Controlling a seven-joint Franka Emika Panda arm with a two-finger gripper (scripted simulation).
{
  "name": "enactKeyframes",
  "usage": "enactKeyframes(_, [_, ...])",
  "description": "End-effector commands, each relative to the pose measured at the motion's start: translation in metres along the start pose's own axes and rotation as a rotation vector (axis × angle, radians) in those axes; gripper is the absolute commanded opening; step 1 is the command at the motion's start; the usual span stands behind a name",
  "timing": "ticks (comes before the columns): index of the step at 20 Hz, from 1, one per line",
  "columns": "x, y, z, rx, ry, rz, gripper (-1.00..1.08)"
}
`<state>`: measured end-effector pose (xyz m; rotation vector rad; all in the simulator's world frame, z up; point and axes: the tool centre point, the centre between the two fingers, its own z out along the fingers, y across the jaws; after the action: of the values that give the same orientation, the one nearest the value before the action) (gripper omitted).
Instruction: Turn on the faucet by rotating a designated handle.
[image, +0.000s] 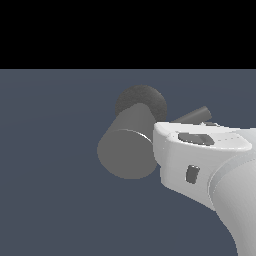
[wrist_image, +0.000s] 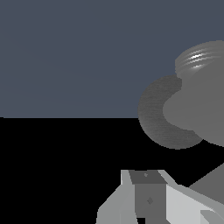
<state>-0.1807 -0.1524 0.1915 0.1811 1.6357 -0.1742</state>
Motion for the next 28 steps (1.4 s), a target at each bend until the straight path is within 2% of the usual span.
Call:
enactKeyframes(1, [-0.021, 0.018, 0.002, -0.026, -0.045, 0.001, -1.00])
enactKeyframes(18, [-0.060, 0.047, 0.000, -0.037, -0.070, 0.002, -1.00])
enactKeyframes(19, [-0.035, 0.032, -0.004, -0.007, -0.005, 0.004, -1.00])
enactKeyframes(28, [-0.054, 0.058, -0.004, -0.017, -0.027, 0.003, -1.00])
